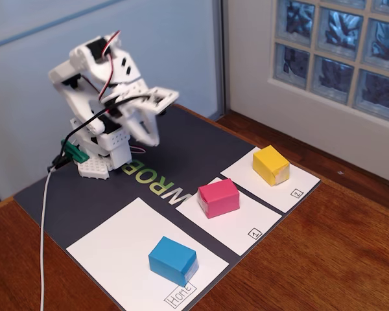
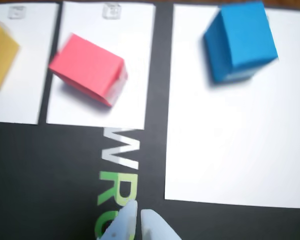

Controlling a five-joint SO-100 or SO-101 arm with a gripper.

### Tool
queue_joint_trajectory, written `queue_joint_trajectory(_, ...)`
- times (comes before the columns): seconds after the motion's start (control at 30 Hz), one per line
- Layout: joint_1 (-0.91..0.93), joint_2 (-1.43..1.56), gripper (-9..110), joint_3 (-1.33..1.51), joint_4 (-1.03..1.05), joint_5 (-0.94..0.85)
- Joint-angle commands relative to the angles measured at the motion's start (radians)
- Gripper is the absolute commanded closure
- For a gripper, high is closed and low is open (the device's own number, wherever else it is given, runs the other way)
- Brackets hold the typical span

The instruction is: Move box yellow to zone 2

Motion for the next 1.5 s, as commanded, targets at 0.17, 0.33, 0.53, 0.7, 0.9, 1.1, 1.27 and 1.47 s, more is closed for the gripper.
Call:
queue_joint_trajectory(0.17, 0.031, 0.219, 102, 0.265, 0.009, 0.057)
queue_joint_trajectory(0.33, 0.048, 0.295, 102, 0.394, 0.012, 0.067)
queue_joint_trajectory(0.53, 0.051, 0.411, 102, 0.552, 0.008, 0.060)
queue_joint_trajectory(0.7, 0.057, 0.451, 102, 0.632, -0.006, 0.057)
queue_joint_trajectory(0.9, 0.035, 0.453, 102, 0.676, -0.003, 0.071)
queue_joint_trajectory(1.1, 0.048, 0.453, 102, 0.676, 0.072, -0.038)
queue_joint_trajectory(1.27, 0.051, 0.453, 102, 0.676, 0.101, -0.035)
queue_joint_trajectory(1.47, 0.040, 0.453, 102, 0.676, 0.109, 0.009)
